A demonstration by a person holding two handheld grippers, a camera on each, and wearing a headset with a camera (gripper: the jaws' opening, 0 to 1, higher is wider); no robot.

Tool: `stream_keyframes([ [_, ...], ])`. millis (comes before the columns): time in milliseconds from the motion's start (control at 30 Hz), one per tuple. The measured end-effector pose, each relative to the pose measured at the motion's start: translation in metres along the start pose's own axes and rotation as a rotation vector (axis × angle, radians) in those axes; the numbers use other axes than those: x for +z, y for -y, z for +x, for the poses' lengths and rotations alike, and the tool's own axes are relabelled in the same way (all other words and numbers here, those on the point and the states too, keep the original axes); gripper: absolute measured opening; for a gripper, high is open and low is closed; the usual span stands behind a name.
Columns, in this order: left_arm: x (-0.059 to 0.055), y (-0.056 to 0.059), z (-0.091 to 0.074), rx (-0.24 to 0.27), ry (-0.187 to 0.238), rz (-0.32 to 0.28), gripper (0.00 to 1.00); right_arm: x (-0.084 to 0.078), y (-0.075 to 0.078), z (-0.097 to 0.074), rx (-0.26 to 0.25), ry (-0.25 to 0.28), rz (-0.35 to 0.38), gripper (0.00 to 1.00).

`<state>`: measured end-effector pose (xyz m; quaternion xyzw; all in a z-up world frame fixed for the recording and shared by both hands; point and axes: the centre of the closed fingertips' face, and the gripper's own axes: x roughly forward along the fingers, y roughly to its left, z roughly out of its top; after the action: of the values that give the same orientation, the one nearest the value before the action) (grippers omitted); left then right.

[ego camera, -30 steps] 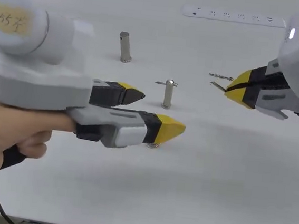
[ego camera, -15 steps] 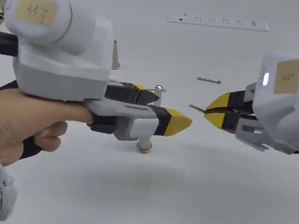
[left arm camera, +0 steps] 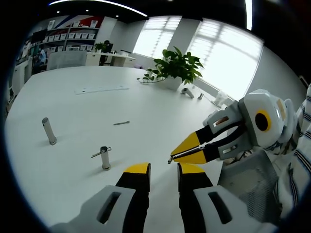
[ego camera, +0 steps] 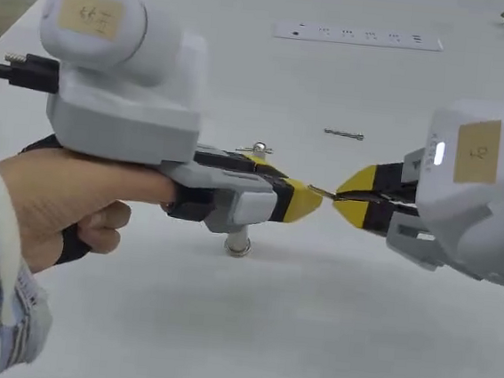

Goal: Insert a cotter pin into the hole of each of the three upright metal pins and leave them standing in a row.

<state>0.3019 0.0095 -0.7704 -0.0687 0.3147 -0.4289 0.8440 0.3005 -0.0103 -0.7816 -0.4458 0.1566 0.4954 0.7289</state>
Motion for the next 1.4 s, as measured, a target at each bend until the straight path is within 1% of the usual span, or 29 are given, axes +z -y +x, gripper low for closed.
stream_keyframes([
  [100, 0.000, 0.003, 0.001, -0.018, 0.003, -0.019, 0.14, 0.002, -0.001, -0.001, -0.003, 0.003, -0.005, 0.03],
  [133, 0.000, 0.003, 0.001, -0.017, 0.002, -0.018, 0.14, 0.002, -0.002, -0.001, -0.004, 0.005, -0.007, 0.03],
  [200, -0.001, 0.004, 0.002, -0.017, -0.002, -0.016, 0.15, 0.003, 0.001, -0.003, -0.021, 0.012, -0.014, 0.03],
  [400, 0.001, 0.007, 0.004, -0.025, 0.009, -0.029, 0.13, 0.004, 0.000, -0.003, -0.024, 0.015, -0.025, 0.03],
  [467, 0.001, 0.009, 0.004, -0.034, 0.010, -0.034, 0.10, 0.005, 0.000, -0.004, -0.028, 0.017, -0.027, 0.03],
  [500, 0.001, 0.009, 0.004, -0.036, 0.010, -0.037, 0.09, 0.006, 0.001, -0.004, -0.039, 0.022, -0.030, 0.03],
  [533, 0.003, 0.011, 0.005, -0.045, 0.021, -0.052, 0.09, 0.007, 0.001, -0.004, -0.040, 0.026, -0.038, 0.03],
  [567, 0.005, 0.012, 0.005, -0.059, 0.035, -0.080, 0.09, 0.008, 0.002, -0.004, -0.047, 0.028, -0.044, 0.03],
  [600, 0.006, 0.013, 0.004, -0.068, 0.040, -0.095, 0.08, 0.009, 0.002, -0.004, -0.049, 0.029, -0.053, 0.03],
  [700, 0.007, 0.012, 0.004, -0.056, 0.040, -0.078, 0.05, 0.009, 0.003, -0.004, -0.053, 0.028, -0.057, 0.03],
  [767, 0.007, 0.012, 0.004, -0.060, 0.039, -0.092, 0.05, 0.010, 0.003, -0.004, -0.058, 0.028, -0.063, 0.03],
  [1100, 0.009, 0.011, 0.004, -0.056, 0.040, -0.093, 0.01, 0.012, 0.005, -0.007, -0.066, 0.033, -0.068, 0.03],
  [1400, 0.010, 0.013, 0.004, -0.061, 0.032, -0.079, 0.01, 0.015, 0.006, -0.008, -0.077, 0.041, -0.073, 0.03],
])
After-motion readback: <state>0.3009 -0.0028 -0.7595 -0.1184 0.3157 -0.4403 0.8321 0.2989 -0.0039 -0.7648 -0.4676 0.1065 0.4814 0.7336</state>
